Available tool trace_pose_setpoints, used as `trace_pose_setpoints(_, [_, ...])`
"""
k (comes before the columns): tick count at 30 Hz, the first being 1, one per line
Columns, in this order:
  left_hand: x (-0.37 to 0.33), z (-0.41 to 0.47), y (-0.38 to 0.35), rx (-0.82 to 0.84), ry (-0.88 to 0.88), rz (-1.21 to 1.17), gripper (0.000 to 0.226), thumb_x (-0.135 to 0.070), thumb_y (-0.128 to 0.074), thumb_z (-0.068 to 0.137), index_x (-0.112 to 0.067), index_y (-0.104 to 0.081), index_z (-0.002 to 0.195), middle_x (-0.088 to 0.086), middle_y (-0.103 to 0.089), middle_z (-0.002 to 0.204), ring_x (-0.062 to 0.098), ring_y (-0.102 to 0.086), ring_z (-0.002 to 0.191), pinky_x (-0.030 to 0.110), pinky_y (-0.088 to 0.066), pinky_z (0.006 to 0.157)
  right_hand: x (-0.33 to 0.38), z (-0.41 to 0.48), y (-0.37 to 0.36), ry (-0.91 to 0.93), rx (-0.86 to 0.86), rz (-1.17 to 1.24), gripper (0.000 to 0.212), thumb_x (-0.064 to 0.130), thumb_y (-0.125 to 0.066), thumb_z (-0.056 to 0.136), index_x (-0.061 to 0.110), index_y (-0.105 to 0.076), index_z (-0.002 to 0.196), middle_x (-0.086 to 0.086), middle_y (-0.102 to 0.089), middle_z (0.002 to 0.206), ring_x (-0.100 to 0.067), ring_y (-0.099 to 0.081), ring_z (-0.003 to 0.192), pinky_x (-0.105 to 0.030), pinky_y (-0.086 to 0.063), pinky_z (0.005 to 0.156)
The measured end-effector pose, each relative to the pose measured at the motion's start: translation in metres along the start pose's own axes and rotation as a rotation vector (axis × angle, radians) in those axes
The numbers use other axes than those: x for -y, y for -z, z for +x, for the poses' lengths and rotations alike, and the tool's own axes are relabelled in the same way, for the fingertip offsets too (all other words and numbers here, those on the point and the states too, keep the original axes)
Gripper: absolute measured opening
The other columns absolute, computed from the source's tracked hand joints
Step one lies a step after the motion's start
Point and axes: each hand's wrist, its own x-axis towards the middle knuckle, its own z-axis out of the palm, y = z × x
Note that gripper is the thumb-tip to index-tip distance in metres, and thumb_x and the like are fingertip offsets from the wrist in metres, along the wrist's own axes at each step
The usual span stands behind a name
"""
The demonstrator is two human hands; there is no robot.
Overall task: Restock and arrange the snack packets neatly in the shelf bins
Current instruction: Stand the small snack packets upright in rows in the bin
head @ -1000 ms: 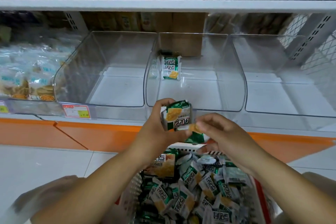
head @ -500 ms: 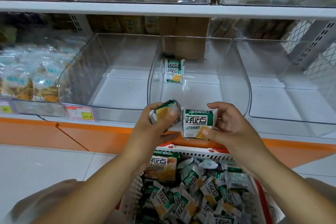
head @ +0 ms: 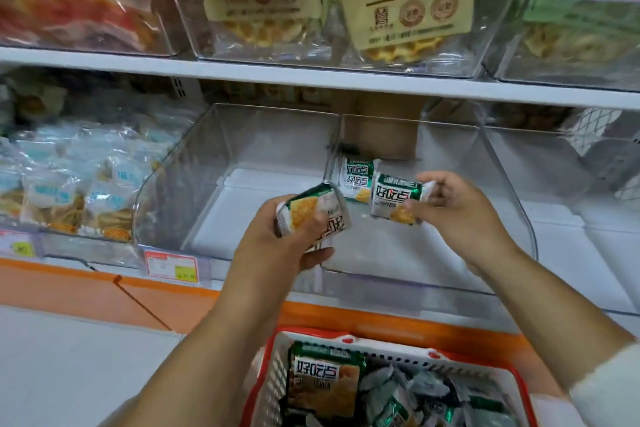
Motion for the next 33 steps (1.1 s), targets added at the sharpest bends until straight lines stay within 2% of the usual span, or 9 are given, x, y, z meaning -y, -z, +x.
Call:
trace_pose_setpoints(3, [-0.005, 0.008, 0.014, -0.02, -0.006, -0.014, 0.021, -0.013, -0.066, 0.09, -0.016, -0.065, 0.11, 0.0, -0.076, 0.096, 0.012, -0.073, 0.088, 0.027, -0.061, 0.069, -0.036, 0.058, -0.028, -0.106, 0.068, -0.169, 0.033, 0.0, -0.079, 0.075, 0.011, -0.059, 0.099, -0.015, -0.065, 0.086, -0.019, -0.058, 0.056, -0.034, -0.05, 0.06])
trace_pose_setpoints(6, [-0.002, 0.013, 0.021, -0.033, 0.011, -0.012, 0.017, -0.014, -0.066, 0.09, -0.018, -0.067, 0.106, -0.002, -0.076, 0.093, 0.013, -0.073, 0.089, 0.029, -0.061, 0.07, -0.06, 0.091, -0.054, -0.144, 0.165, -0.293, 0.032, 0.006, -0.08, 0.076, 0.012, -0.058, 0.098, -0.005, -0.06, 0.071, -0.014, -0.061, 0.054, -0.024, -0.047, 0.056])
trace_pose_setpoints(8, [0.0, 0.017, 0.024, -0.032, 0.019, -0.01, 0.017, -0.014, -0.067, 0.089, -0.017, -0.068, 0.106, 0.0, -0.076, 0.094, 0.015, -0.073, 0.091, 0.03, -0.06, 0.07, -0.067, 0.107, -0.064, -0.153, 0.157, -0.261, 0.03, 0.005, -0.079, 0.077, 0.015, -0.057, 0.094, -0.003, -0.059, 0.069, -0.021, -0.065, 0.061, -0.032, -0.05, 0.063])
trace_pose_setpoints(11, [0.002, 0.021, 0.029, -0.034, 0.028, -0.003, 0.017, -0.015, -0.066, 0.09, -0.016, -0.068, 0.107, 0.001, -0.077, 0.096, 0.016, -0.073, 0.092, 0.03, -0.06, 0.069, -0.071, 0.117, -0.069, -0.151, 0.119, -0.256, 0.034, 0.01, -0.081, 0.076, 0.014, -0.057, 0.1, -0.004, -0.062, 0.069, -0.012, -0.059, 0.045, -0.034, -0.053, 0.062])
trace_pose_setpoints(14, [0.003, 0.022, 0.032, -0.025, 0.039, 0.017, 0.017, -0.017, -0.068, 0.088, -0.017, -0.07, 0.105, 0.002, -0.077, 0.097, 0.017, -0.073, 0.093, 0.033, -0.059, 0.072, -0.075, 0.116, -0.072, -0.072, 0.055, -0.303, 0.035, 0.011, -0.08, 0.077, 0.017, -0.053, 0.099, -0.009, -0.064, 0.09, -0.02, -0.062, 0.062, -0.027, -0.051, 0.061])
trace_pose_setpoints(19, [0.003, 0.019, 0.031, 0.023, 0.031, 0.06, 0.034, -0.027, -0.072, 0.077, -0.015, -0.067, 0.109, 0.002, -0.077, 0.099, 0.018, -0.074, 0.093, 0.036, -0.06, 0.076, -0.077, 0.118, -0.077, -0.005, 0.002, -0.311, 0.05, 0.013, -0.08, 0.077, 0.013, -0.042, 0.11, -0.005, -0.056, 0.104, -0.029, -0.062, 0.093, -0.042, -0.053, 0.08])
trace_pose_setpoints(25, [-0.004, 0.016, 0.022, 0.041, 0.054, 0.005, 0.018, -0.01, -0.056, 0.096, -0.017, -0.068, 0.109, 0.002, -0.077, 0.098, 0.018, -0.073, 0.092, 0.036, -0.06, 0.079, -0.063, 0.107, -0.063, -0.115, -0.003, -0.353, 0.069, 0.044, -0.082, 0.068, 0.019, -0.052, 0.125, -0.011, -0.052, 0.124, -0.024, -0.059, 0.102, -0.036, -0.052, 0.088])
trace_pose_setpoints(28, [-0.008, 0.014, 0.018, 0.055, 0.022, -0.002, 0.022, -0.009, -0.054, 0.098, -0.019, -0.068, 0.112, 0.001, -0.077, 0.101, 0.018, -0.073, 0.096, 0.033, -0.059, 0.079, -0.022, 0.067, -0.051, 0.09, -0.075, -0.219, 0.047, 0.045, -0.071, 0.081, 0.023, -0.058, 0.121, -0.003, -0.059, 0.115, -0.017, -0.062, 0.093, -0.027, -0.05, 0.078])
trace_pose_setpoints(33, [-0.007, 0.007, 0.01, 0.124, -0.093, 0.164, 0.019, -0.022, -0.06, 0.095, -0.03, -0.071, 0.108, -0.012, -0.076, 0.1, 0.004, -0.069, 0.094, 0.027, -0.055, 0.086, 0.04, -0.03, -0.043, 0.197, 0.429, 0.069, 0.03, 0.046, -0.058, 0.084, 0.047, -0.06, 0.114, 0.014, -0.069, 0.104, -0.004, -0.066, 0.091, -0.019, -0.053, 0.072])
